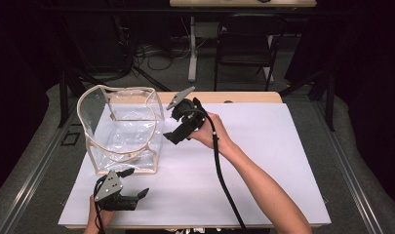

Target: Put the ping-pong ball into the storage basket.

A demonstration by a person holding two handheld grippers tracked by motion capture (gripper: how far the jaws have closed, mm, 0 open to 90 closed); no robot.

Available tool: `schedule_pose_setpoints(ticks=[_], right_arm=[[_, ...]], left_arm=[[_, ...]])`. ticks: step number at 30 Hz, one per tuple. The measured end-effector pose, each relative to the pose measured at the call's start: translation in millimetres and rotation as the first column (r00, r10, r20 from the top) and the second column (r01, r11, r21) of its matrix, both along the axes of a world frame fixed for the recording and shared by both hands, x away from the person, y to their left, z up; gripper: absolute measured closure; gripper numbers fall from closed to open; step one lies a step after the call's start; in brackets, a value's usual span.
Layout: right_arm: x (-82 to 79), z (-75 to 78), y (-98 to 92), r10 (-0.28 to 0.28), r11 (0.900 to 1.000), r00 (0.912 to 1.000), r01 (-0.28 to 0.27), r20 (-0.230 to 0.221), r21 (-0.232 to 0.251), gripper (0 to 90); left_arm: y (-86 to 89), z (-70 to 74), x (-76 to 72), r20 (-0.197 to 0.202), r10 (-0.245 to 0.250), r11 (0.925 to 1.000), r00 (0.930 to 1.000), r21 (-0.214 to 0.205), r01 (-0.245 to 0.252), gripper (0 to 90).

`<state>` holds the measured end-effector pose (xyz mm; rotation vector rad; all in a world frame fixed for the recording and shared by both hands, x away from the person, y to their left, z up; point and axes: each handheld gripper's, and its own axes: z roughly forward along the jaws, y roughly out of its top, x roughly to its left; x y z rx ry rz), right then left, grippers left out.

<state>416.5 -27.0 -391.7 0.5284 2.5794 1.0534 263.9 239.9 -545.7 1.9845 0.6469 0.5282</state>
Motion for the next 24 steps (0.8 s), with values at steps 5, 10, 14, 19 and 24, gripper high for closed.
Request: schedule_pose_setpoints(ticks=[5, 10, 14, 19, 24], right_arm=[[-1.2, -5.7, -9.5, -0.016, 0.9999, 0.9999, 0.016, -0.005, -0.005, 0.0], [-1.6, -11.3, -22.9, -0.032, 0.9995, 0.9995, 0.032, -0.006, -0.005, 0.0], [-2.7, -17.5, -31.0, -0.048, 0.9988, 0.9988, 0.048, -0.008, -0.011, 0.0], [-5.4, -23.8, -37.3, -0.058, 0.9981, 0.9983, 0.057, -0.013, -0.021, 0.0], [-10.7, -31.1, -45.6, -0.065, 0.9975, 0.9978, 0.065, -0.012, -0.028, 0.0]], left_arm=[[-0.1, 0.1, 0.1, 0.000, -0.001, 1.0000, 1.0000, 0.005, 0.001, 16.1], [-0.1, 0.0, 0.0, 0.000, 0.002, 1.0000, 1.0000, 0.004, -0.002, 16.1], [-0.5, -0.3, -0.1, 0.001, -0.002, 1.0000, 1.0000, 0.004, 0.002, 16.1], [-0.1, -0.1, -0.3, 0.000, 0.000, 1.0000, 1.0000, 0.004, 0.000, 16.1], [-0.7, -0.1, -0.5, 0.001, -0.002, 1.0000, 1.0000, 0.005, 0.002, 16.1]])
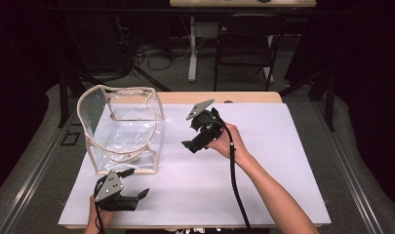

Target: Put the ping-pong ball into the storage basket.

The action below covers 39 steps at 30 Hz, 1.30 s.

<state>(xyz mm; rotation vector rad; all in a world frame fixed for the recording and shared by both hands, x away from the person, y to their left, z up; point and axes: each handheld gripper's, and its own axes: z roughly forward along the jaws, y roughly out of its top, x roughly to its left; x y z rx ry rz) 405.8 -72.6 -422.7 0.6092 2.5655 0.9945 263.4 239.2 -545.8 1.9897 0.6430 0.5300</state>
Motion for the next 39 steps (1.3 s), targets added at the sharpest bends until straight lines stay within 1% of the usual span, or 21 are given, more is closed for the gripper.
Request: schedule_pose_setpoints(ticks=[5, 6, 11, 12, 17, 19, 20, 22, 32, 39], right_arm=[[-2.6, -4.4, -6.6, -0.009, 1.0000, 1.0000, 0.009, 0.001, -0.001, 0.0], [-3.9, -6.8, -10.7, -0.019, 0.9998, 0.9998, 0.019, -0.001, 0.002, 0.0], [-5.8, -12.8, -19.8, -0.028, 0.9996, 0.9996, 0.028, -0.004, 0.000, 0.2], [-7.1, -16.2, -24.1, -0.038, 0.9993, 0.9993, 0.038, -0.004, -0.002, 0.4], [-10.1, -23.2, -32.0, -0.049, 0.9988, 0.9988, 0.049, -0.005, -0.004, 0.7], [-13.2, -30.5, -38.4, -0.057, 0.9983, 0.9983, 0.057, -0.010, -0.008, 1.1], [-13.2, -30.5, -38.4, -0.057, 0.9983, 0.9983, 0.057, -0.010, -0.008, 1.1], [-16.3, -36.0, -44.7, -0.067, 0.9978, 0.9976, 0.067, -0.017, -0.006, 1.2], [-23.0, -46.4, -61.7, -0.088, 0.9960, 0.9959, 0.088, -0.019, -0.014, 1.4], [-30.6, -56.4, -74.7, -0.107, 0.9941, 0.9940, 0.107, -0.022, -0.019, 1.4]], left_arm=[[0.4, 0.1, 0.0, 0.001, 0.000, 1.0000, 1.0000, 0.000, 0.000, 16.1], [0.3, 0.1, -0.1, 0.001, 0.000, 1.0000, 1.0000, 0.000, 0.000, 16.1], [0.0, 0.0, 0.1, 0.000, 0.000, 1.0000, 1.0000, 0.000, 0.000, 16.1], [0.0, 0.0, 0.1, 0.000, 0.000, 1.0000, 1.0000, 0.000, 0.000, 16.1], [-0.3, -0.2, 0.2, 0.000, 0.001, 1.0000, 1.0000, -0.001, -0.001, 16.1], [-0.4, -0.3, 0.3, 0.000, 0.001, 1.0000, 1.0000, -0.001, -0.001, 16.1], [-0.4, -0.3, 0.3, 0.000, 0.001, 1.0000, 1.0000, -0.001, -0.001, 16.1], [-0.8, -0.3, 0.2, -0.001, -0.001, 1.0000, 1.0000, -0.001, 0.001, 16.1], [-1.2, -0.6, 0.4, -0.003, 0.001, 1.0000, 1.0000, 0.001, -0.001, 16.1], [-1.1, -0.7, 0.3, -0.003, 0.001, 1.0000, 1.0000, 0.000, -0.001, 16.1]])
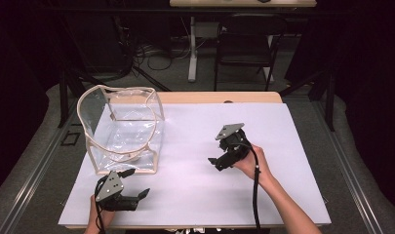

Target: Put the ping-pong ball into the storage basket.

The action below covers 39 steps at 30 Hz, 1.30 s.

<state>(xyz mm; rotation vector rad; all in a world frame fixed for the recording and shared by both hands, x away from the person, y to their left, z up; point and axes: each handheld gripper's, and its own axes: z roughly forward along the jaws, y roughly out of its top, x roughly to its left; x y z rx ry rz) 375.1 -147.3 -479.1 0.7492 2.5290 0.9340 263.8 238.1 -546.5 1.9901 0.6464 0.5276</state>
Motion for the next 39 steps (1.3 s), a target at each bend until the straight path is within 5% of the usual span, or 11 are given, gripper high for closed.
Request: schedule_pose_setpoints(ticks=[39], right_arm=[[-42.5, -40.4, -57.4, -0.097, 0.9939, 0.9952, 0.097, 0.005, 0.053, 1.6]], left_arm=[[-1.7, -1.1, 0.0, -0.004, 0.001, 1.0000, 1.0000, 0.009, -0.001, 16.1]])
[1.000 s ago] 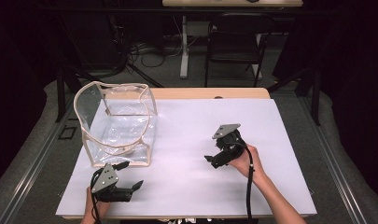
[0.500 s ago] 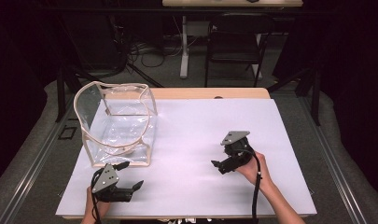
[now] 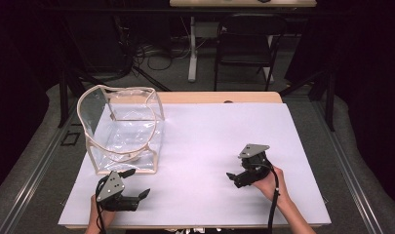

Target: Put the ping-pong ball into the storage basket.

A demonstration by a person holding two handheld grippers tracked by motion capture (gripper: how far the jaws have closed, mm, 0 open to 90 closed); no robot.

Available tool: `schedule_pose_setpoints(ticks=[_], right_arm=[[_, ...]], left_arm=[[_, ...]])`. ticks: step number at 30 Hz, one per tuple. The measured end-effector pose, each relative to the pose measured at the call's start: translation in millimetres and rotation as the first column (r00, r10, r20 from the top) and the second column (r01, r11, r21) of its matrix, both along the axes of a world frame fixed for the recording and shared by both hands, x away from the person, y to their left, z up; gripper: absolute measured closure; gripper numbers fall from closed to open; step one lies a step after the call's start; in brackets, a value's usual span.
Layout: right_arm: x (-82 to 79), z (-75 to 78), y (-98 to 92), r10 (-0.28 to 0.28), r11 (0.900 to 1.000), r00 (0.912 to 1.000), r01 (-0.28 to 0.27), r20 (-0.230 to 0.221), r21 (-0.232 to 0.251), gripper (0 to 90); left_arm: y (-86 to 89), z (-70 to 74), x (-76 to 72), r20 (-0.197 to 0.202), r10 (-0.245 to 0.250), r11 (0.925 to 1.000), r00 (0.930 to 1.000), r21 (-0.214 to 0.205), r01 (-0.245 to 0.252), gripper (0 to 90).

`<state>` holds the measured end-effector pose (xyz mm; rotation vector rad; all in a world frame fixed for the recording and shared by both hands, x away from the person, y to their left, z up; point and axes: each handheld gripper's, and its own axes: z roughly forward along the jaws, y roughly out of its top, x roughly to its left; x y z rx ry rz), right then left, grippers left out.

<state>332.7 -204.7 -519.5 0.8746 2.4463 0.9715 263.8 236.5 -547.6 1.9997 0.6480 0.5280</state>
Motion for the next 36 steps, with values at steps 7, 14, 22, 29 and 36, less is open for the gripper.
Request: schedule_pose_setpoints(ticks=[7, 14, 22, 29, 36], right_arm=[[-8.8, -6.7, -6.2, -0.017, 0.9998, 0.9998, 0.017, 0.005, 0.006, 1.5], [-18.4, -13.9, -12.9, -0.032, 0.9995, 0.9994, 0.032, 0.010, 0.008, 0.7], [-30.2, -18.7, -17.9, -0.050, 0.9985, 0.9983, 0.049, 0.030, 0.022, 0.0], [-39.4, -19.6, -20.5, -0.061, 0.9973, 0.9965, 0.059, 0.057, 0.044, 0.0], [-40.4, -23.0, -25.5, -0.084, 0.9959, 0.9948, 0.081, 0.059, 0.040, 0.0]], left_arm=[[-0.2, -0.1, -0.1, -0.001, -0.001, 1.0000, 1.0000, 0.000, 0.001, 16.1], [-0.5, -0.2, -0.1, -0.003, -0.001, 1.0000, 1.0000, -0.001, 0.001, 16.1], [-0.7, -0.3, 0.0, -0.002, -0.004, 1.0000, 1.0000, 0.003, 0.004, 16.1], [-2.3, -1.3, 0.8, -0.009, -0.004, 1.0000, 1.0000, 0.004, 0.004, 16.1], [-2.7, -2.9, 3.3, -0.037, -0.012, 0.9996, 0.9992, 0.025, 0.012, 16.1]])
